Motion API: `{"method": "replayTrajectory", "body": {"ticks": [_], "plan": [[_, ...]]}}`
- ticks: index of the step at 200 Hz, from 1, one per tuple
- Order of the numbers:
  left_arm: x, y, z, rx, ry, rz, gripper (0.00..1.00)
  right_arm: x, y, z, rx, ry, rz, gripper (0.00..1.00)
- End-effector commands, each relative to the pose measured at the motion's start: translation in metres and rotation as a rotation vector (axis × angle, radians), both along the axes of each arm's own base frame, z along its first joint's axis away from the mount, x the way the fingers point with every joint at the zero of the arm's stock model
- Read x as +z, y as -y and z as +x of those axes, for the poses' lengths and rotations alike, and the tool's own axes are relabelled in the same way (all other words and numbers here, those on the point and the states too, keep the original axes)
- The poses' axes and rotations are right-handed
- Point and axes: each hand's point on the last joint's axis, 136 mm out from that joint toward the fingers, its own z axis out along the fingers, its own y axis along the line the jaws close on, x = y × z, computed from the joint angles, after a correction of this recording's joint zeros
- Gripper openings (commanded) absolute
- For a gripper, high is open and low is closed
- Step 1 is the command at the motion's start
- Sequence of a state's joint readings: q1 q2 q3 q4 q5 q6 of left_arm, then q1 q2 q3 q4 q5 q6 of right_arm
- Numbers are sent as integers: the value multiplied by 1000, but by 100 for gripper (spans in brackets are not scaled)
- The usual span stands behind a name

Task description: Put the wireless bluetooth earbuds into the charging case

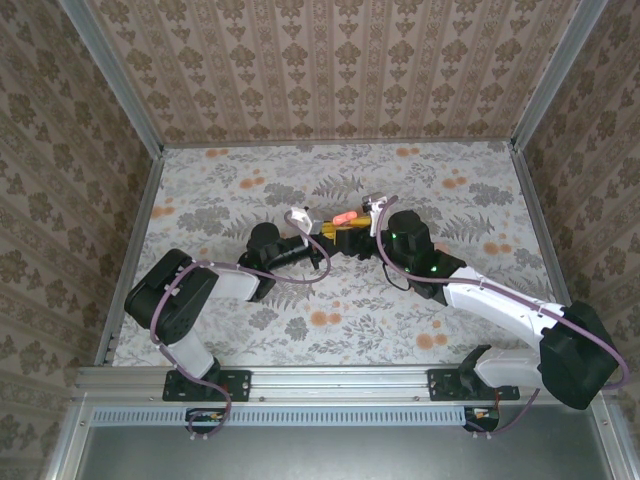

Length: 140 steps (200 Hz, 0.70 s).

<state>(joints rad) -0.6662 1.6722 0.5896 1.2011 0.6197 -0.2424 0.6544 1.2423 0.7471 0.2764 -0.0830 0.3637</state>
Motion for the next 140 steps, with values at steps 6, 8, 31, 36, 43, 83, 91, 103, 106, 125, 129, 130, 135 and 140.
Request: {"method": "replayTrajectory", "body": {"ticks": [6, 8, 31, 36, 43, 83, 91, 103, 106, 125, 129, 130, 135, 140], "plan": [[34, -3, -8, -13, 119, -70, 12, 5, 7, 0, -18, -22, 9, 59], [34, -3, -8, -12, 119, -70, 12, 5, 7, 0, -19, -22, 11, 59], [34, -3, -7, -11, 120, -68, 12, 12, 9, 0, -24, -11, 25, 60], [34, -3, -8, -11, 120, -69, 12, 14, 10, 0, -25, -8, 27, 61], [34, -3, -7, -10, 120, -69, 12, 16, 10, 0, -24, -5, 31, 61], [28, -4, -4, 6, 105, -59, 12, 17, 15, 2, -38, -26, 47, 61], [25, -5, -3, 14, 101, -55, 12, 16, 16, 2, -36, -40, 53, 60], [20, -6, 0, 27, 91, -48, 12, 13, 19, 3, -49, -67, 57, 61], [19, -7, 0, 29, 88, -46, 12, 13, 20, 4, -52, -75, 58, 60], [14, -9, 2, 41, 81, -37, 12, 13, 22, 3, -48, -108, 59, 60], [14, -9, 2, 44, 82, -36, 12, 13, 23, 3, -48, -119, 57, 60], [13, -10, 2, 45, 81, -36, 12, 12, 23, 3, -47, -121, 56, 60], [13, -11, 3, 47, 80, -35, 12, 12, 24, 2, -42, -132, 55, 60], [12, -11, 3, 50, 79, -32, 12, 12, 25, 1, -36, -149, 51, 60]]}}
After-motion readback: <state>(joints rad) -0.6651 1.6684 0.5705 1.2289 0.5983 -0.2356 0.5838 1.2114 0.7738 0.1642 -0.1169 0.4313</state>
